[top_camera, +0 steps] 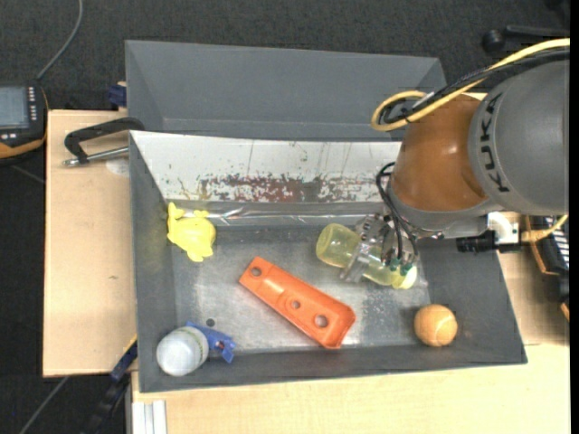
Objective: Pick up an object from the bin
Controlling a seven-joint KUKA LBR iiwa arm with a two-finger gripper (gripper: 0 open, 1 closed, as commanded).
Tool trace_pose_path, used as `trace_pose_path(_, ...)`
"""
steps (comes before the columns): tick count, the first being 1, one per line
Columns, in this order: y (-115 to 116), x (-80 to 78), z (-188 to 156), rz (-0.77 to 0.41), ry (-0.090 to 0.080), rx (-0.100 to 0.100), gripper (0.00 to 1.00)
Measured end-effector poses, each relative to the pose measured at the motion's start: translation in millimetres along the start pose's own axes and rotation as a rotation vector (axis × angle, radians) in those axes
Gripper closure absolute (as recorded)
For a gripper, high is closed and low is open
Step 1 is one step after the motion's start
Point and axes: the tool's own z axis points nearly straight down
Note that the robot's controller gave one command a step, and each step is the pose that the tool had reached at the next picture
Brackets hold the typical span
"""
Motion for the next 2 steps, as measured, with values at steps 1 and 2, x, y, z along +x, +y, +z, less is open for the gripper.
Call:
trace_pose_path(1, 0, 0.0, 0, 0.000, 0.000, 0.000, 1.00)
trace_pose_path(2, 2, -4.9, -51, -0.007, 0.003, 0.001, 1.00)
